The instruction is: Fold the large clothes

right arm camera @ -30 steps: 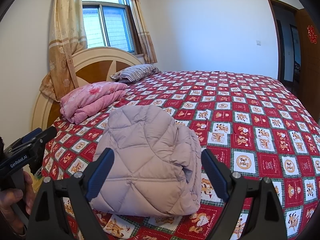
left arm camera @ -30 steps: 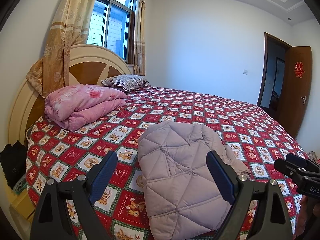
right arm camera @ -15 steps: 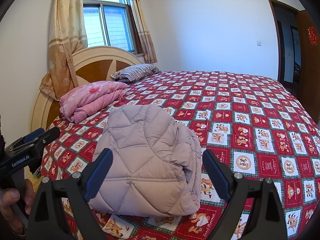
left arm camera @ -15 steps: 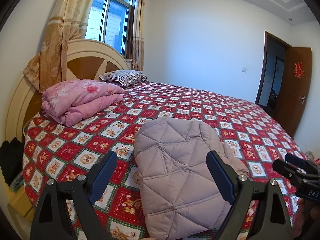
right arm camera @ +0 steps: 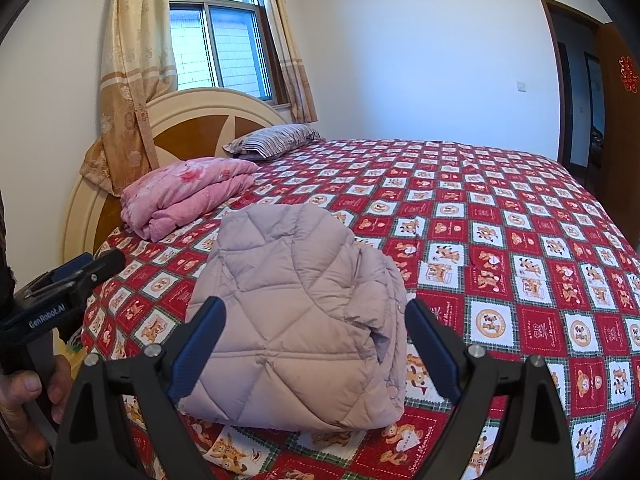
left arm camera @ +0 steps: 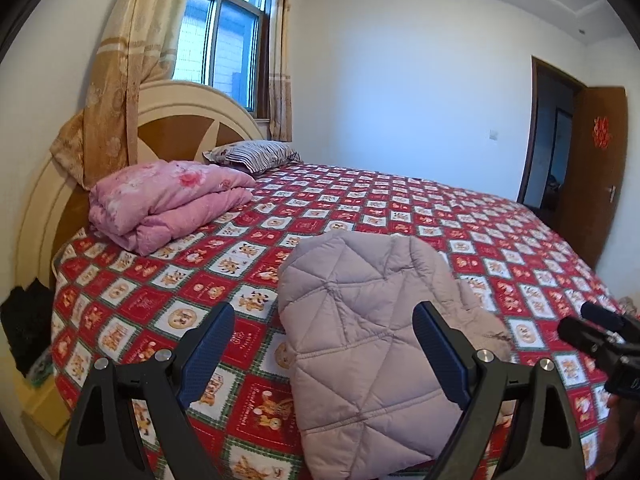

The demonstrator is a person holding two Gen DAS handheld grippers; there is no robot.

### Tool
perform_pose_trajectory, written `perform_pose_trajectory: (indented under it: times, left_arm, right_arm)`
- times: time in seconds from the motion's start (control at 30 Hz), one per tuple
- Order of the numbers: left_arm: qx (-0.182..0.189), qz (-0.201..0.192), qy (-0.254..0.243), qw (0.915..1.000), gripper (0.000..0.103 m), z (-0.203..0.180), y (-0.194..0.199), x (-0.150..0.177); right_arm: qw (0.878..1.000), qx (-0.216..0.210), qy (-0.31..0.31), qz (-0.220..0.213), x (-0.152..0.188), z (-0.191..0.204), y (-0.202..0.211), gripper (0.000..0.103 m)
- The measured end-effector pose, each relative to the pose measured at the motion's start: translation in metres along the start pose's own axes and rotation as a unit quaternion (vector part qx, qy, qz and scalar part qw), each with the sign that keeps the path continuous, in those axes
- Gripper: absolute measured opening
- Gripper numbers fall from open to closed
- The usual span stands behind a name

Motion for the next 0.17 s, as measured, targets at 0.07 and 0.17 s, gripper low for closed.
perform_pose_trajectory:
  times: [0.07,0.17]
  left_arm:
    - [0.001,0.0,-0.004,1.0,0.091,-0.0007,-0.0007,0.0007]
    - [0.004,0.004,-0.012,0.9999,0.091,-0.0045,-0.0025,0.0029]
  right_arm:
    - [1.0,0.0,-0.001,0.0,0.0005,-0.0002,0.0003,0.093]
    - [1.0,0.0,-0.003,0.002,0.0024,-0.0005,0.0008,0.093]
Point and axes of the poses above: each gripper's, at about its wrist camera, not at the fingertips, and y roughly against the way its jaws point, z to its left, x to its underside, the point moved 5 cm from there along -y, roughly the way its jaws point, and after that the axes turned 14 degrees about y, right-handed, at the moved point
